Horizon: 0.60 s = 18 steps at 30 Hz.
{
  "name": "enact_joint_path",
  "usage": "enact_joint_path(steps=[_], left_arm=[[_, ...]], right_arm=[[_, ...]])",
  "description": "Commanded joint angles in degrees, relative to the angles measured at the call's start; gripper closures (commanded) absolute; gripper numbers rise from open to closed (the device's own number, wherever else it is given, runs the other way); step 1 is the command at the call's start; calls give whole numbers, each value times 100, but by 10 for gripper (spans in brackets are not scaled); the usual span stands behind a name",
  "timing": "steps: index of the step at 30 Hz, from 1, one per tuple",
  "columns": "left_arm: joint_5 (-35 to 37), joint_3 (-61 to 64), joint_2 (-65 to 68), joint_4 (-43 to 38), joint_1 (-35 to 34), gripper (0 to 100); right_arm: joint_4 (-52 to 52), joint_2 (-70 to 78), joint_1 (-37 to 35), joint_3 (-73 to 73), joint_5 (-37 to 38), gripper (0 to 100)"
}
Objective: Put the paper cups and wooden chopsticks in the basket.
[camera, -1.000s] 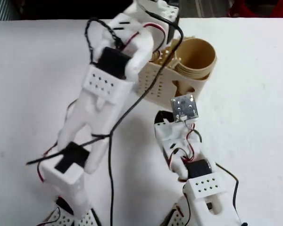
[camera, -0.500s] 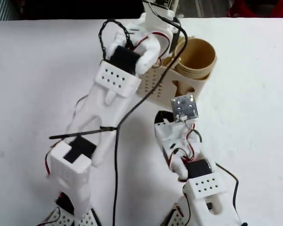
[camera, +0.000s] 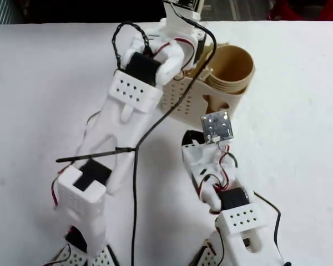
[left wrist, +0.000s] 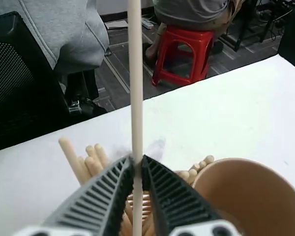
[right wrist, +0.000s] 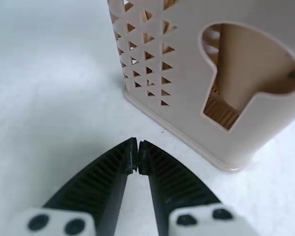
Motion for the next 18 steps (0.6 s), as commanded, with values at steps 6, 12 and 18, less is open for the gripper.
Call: enact_joint_path(steps=[6, 12, 18], left_arm=[[9, -79, -84, 615, -75, 832], [0, -123, -163, 835, -75, 825], [0, -123, -866, 1196, -75, 828]], right_arm=[[-119, -127, -13, -44, 70, 978], [-119, -127, -13, -44, 70, 978], [-119, -136, -13, -44, 70, 978]])
